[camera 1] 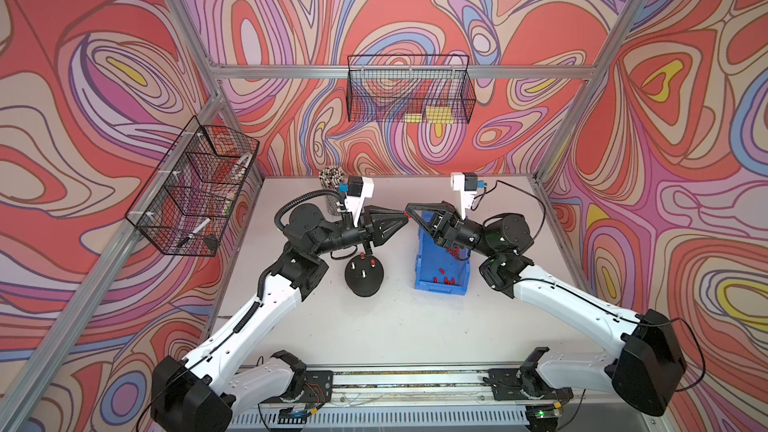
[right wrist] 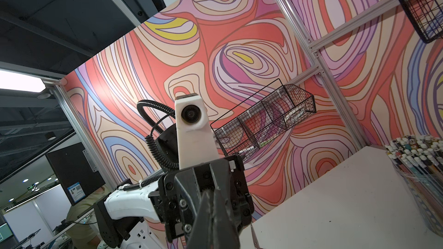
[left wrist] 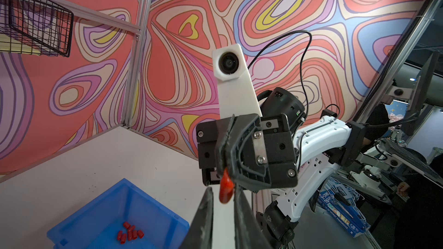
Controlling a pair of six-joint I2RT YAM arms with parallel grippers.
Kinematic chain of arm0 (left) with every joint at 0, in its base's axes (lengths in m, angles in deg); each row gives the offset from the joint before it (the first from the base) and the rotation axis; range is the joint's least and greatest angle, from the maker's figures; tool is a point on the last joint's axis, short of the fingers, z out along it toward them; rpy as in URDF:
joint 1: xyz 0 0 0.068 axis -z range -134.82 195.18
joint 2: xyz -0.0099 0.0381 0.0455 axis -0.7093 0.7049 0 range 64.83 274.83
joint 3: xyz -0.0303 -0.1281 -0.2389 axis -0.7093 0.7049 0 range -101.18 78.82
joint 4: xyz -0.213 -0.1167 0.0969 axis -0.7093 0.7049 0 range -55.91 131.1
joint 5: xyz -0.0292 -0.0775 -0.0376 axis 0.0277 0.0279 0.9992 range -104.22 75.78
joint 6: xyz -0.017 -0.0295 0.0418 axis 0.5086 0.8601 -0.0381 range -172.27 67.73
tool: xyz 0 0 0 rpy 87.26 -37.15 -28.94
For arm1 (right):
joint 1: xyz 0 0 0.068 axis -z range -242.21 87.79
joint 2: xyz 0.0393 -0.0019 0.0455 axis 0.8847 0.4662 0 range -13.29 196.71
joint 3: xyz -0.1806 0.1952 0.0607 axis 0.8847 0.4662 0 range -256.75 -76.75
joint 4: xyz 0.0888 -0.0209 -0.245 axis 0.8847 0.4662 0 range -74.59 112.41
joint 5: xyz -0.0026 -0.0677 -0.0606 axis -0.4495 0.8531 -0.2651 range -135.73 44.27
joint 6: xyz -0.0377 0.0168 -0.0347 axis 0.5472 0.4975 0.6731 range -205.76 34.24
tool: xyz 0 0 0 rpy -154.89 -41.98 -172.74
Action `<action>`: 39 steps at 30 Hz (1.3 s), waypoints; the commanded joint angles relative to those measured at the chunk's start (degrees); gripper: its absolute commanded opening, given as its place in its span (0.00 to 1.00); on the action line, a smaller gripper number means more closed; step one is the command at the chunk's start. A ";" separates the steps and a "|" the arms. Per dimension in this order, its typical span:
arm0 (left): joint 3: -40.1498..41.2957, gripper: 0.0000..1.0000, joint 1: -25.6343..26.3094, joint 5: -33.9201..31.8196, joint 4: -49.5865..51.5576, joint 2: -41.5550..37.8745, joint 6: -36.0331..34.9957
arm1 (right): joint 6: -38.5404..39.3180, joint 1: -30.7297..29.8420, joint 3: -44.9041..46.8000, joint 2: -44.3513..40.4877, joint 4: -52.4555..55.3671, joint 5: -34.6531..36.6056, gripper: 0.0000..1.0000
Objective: Cover the protruding screws with screw protection sleeves
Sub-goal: Pick up the screw protection sleeve from the storage box.
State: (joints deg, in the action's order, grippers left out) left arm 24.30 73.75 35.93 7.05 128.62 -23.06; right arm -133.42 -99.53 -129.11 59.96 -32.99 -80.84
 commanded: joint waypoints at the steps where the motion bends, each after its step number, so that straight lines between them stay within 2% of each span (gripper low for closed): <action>1: -0.06 0.17 0.16 1.47 -3.40 -0.10 0.86 | 0.37 -0.36 -1.41 -0.26 0.27 0.31 0.00; 9: 0.12 0.09 0.16 1.58 -4.57 -0.20 1.78 | 0.98 -0.39 -1.52 -0.32 1.67 0.77 0.00; 12: 0.12 0.13 0.16 1.39 -4.80 -0.18 2.02 | 1.23 -0.45 -1.52 -0.43 2.26 0.77 0.00; 15: 0.12 0.22 0.16 1.39 -5.21 -0.20 2.24 | 1.72 -0.38 -1.53 -0.61 3.01 0.94 0.00; 17: 0.21 0.22 0.16 1.24 -5.22 -0.17 2.32 | 1.93 -0.40 -1.52 -0.74 3.42 1.15 0.00; 23: 0.45 0.14 0.16 1.25 -5.61 -0.13 2.28 | 2.00 -0.56 -1.52 -0.57 3.11 1.12 0.00; 29: 1.08 0.13 0.16 1.08 -6.51 -0.16 2.73 | 1.79 -0.56 -1.26 -0.85 2.70 1.57 0.00; 31: 1.13 0.08 0.16 1.00 -6.72 -0.13 2.80 | 1.73 -0.56 -1.25 -0.99 2.63 1.78 0.00; 32: 1.16 0.02 0.16 1.02 -6.83 -0.15 2.76 | 1.70 -0.61 -1.25 -0.92 2.45 1.74 0.00; 35: 1.12 0.00 0.16 0.25 -6.92 -0.28 2.80 | 1.43 -0.56 -1.77 -0.67 2.75 1.03 0.00; 37: 1.14 0.00 0.16 -0.44 -6.54 -0.68 2.73 | 2.99 -0.55 -2.72 -1.20 5.52 0.19 0.20; 39: 1.09 0.00 0.16 -0.72 -4.88 -1.50 1.41 | 7.29 -0.56 -4.62 -2.77 13.12 -0.08 0.33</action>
State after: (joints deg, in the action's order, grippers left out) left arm 25.28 73.71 35.45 4.05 128.60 -20.78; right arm -130.58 -99.80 -131.05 59.61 -27.07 -80.18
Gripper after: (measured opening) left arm 0.052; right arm 0.310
